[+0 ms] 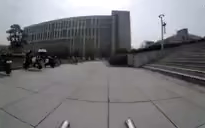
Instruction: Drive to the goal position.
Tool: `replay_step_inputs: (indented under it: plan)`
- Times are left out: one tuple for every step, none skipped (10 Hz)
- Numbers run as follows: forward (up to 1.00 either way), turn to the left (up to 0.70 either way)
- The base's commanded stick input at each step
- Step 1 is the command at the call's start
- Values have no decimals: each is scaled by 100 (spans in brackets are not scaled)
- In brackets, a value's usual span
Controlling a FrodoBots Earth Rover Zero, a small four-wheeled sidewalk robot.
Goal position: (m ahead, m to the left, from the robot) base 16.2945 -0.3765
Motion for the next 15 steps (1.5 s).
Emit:
replay_step_inputs:
  plan:
    - [100,0]
    - [100,2]
    - [100,7]
    - [100,9]
    - [100,-18]
    - [100,-40]
    - [100,-40]
    - [100,-40]
    - [100,-40]
    - [100,-40]
    - [100,-40]
    - [100,-20]
    - [100,1]
    - [100,2]
    - [100,6]
